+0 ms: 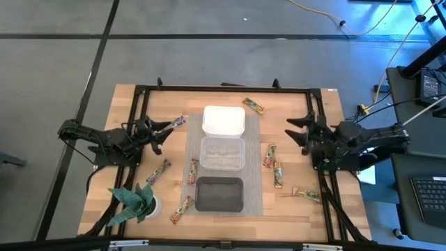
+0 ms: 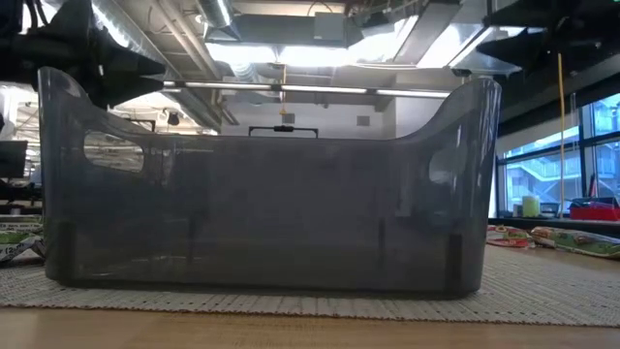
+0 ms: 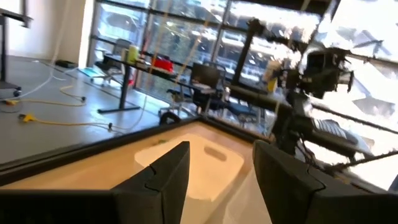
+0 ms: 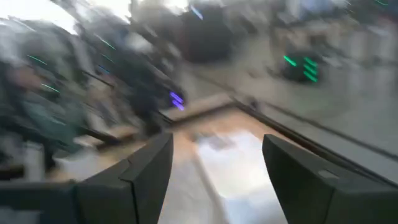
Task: Pick and place Granola Bars by type
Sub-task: Put the top left yellow granola bar into the white bin
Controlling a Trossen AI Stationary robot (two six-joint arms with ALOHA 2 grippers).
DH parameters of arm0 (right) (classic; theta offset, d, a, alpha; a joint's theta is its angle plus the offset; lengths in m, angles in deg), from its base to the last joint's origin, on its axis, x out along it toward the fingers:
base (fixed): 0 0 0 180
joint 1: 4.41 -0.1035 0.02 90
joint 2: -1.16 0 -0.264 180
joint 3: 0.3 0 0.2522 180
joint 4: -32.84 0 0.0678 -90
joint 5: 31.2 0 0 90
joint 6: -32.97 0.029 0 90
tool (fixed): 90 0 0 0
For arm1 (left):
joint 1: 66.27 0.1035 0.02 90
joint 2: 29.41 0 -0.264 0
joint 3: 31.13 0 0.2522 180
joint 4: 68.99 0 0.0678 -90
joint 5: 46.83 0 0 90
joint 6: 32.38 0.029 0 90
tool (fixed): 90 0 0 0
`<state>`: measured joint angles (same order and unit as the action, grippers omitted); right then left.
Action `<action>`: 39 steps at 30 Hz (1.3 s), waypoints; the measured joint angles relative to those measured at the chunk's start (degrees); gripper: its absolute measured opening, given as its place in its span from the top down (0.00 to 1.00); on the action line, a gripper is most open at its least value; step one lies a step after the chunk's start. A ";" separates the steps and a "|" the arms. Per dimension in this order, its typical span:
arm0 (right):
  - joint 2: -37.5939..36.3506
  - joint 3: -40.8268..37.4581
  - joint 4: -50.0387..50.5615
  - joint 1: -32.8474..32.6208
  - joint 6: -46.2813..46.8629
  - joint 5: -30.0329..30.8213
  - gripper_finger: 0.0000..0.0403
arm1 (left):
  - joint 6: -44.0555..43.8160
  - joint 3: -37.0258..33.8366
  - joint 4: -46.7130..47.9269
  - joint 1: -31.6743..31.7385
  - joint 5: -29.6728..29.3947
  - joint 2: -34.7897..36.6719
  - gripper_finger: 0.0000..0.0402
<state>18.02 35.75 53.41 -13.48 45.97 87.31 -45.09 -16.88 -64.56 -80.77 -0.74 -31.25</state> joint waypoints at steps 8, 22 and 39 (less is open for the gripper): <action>19.30 19.93 18.65 10.83 4.90 0.98 0.38 | -0.08 0.00 -2.08 0.00 -4.11 -0.02 0.58; 52.54 31.92 24.88 45.10 -3.25 -35.15 0.38 | -0.17 0.00 -2.09 0.00 -6.07 -0.02 0.58; 74.97 31.94 8.78 52.08 -17.13 -37.15 0.38 | -0.02 0.00 -2.06 0.00 -6.11 -0.02 0.58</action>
<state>92.98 67.70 62.19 38.59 28.84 50.16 -45.11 -16.87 -66.62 -80.77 -6.85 -31.28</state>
